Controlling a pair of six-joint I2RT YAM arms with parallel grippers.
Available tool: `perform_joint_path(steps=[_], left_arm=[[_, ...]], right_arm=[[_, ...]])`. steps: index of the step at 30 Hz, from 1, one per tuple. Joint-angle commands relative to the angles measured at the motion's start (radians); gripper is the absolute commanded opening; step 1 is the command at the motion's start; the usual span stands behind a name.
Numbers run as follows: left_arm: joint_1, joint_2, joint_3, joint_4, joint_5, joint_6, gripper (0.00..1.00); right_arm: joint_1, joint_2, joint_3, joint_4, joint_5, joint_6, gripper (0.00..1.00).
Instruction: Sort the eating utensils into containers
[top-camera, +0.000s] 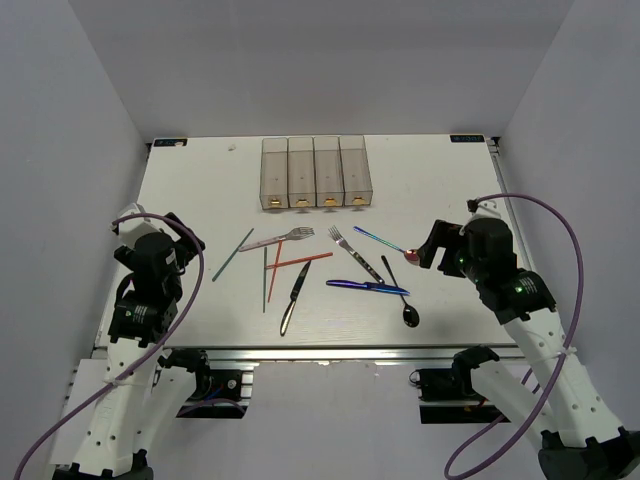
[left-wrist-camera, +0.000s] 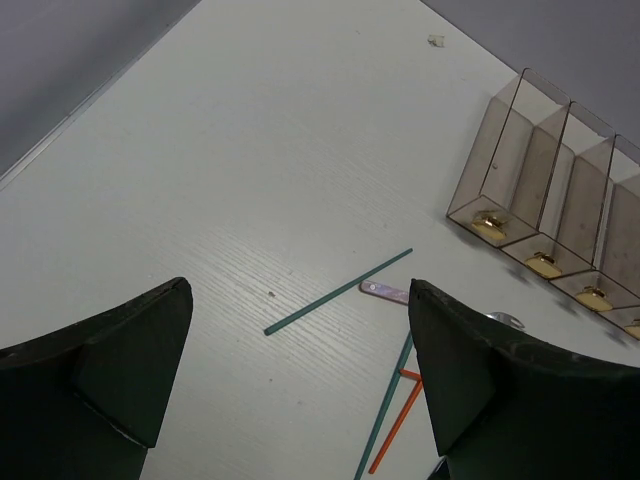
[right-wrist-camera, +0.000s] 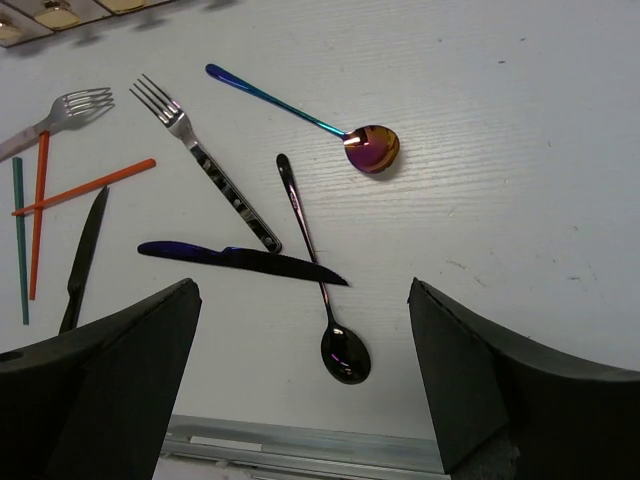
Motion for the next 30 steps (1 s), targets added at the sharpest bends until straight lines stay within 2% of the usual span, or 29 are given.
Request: perform_joint_path(steps=[1, 4, 9, 15, 19, 21, 22, 23, 24, 25, 26, 28, 29, 30], left_arm=[[0.001, -0.006, 0.018, -0.004, -0.016, -0.004, 0.98], [0.001, -0.004, 0.017, -0.003, -0.012, -0.003, 0.98], [0.003, -0.003, 0.015, -0.001, -0.006, -0.001, 0.98], [0.003, -0.004, 0.015, 0.0, 0.001, -0.001, 0.98], [0.001, -0.004, 0.011, 0.006, 0.02, -0.001, 0.98], [0.001, -0.003, 0.006, 0.01, 0.028, 0.0, 0.98], [0.001, -0.003, 0.006, 0.01, 0.031, 0.002, 0.98], [0.001, -0.003, 0.006, 0.011, 0.033, 0.001, 0.98], [0.001, 0.0, 0.004, 0.011, 0.034, 0.001, 0.98], [0.001, 0.0, 0.004, 0.011, 0.034, -0.001, 0.98], [0.003, 0.002, 0.003, 0.013, 0.039, -0.001, 0.98], [0.003, 0.0, 0.001, 0.014, 0.042, -0.001, 0.98], [0.001, -0.001, 0.001, 0.014, 0.039, -0.003, 0.98], [0.001, 0.0, 0.001, 0.011, 0.037, -0.003, 0.98]], right_arm=[[-0.002, 0.012, 0.055, -0.01, 0.055, 0.035, 0.89], [-0.002, 0.015, 0.068, -0.015, 0.075, 0.069, 0.89], [-0.002, 0.009, 0.068, 0.017, -0.011, 0.135, 0.89], [0.01, 0.09, 0.086, 0.031, 0.001, 0.208, 0.89], [0.131, 0.153, 0.072, 0.071, 0.104, 0.325, 0.89], [0.208, 0.217, 0.08, 0.059, 0.235, 0.429, 0.89], [0.302, 0.24, 0.087, 0.045, 0.306, 0.479, 0.89], [0.355, 0.298, 0.11, 0.028, 0.436, 0.591, 0.89], [0.407, 0.335, 0.126, -0.017, 0.502, 0.662, 0.89], [0.523, 0.373, 0.144, -0.05, 0.574, 0.74, 0.89], [0.568, 0.477, 0.205, -0.097, 0.678, 0.911, 0.89], [0.629, 0.596, 0.285, -0.268, 0.701, 1.071, 0.89], [0.645, 0.713, 0.325, -0.315, 0.699, 1.143, 0.89], [0.656, 0.771, 0.401, -0.364, 0.696, 1.291, 0.89]])
